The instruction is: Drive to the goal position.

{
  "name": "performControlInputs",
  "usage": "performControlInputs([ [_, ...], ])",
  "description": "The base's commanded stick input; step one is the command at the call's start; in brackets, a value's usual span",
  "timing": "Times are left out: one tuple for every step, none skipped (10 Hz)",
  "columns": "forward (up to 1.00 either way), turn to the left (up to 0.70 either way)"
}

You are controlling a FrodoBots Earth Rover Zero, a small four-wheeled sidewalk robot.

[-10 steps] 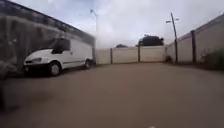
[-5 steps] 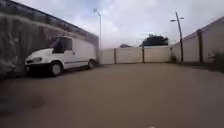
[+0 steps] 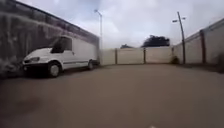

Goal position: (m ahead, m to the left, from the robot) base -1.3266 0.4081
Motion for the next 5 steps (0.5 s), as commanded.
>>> performControlInputs([
  [0.5, 0.0],
  [0.5, 0.0],
  [0.5, 0.0],
  [0.5, 0.0],
  [0.5, 0.0],
])
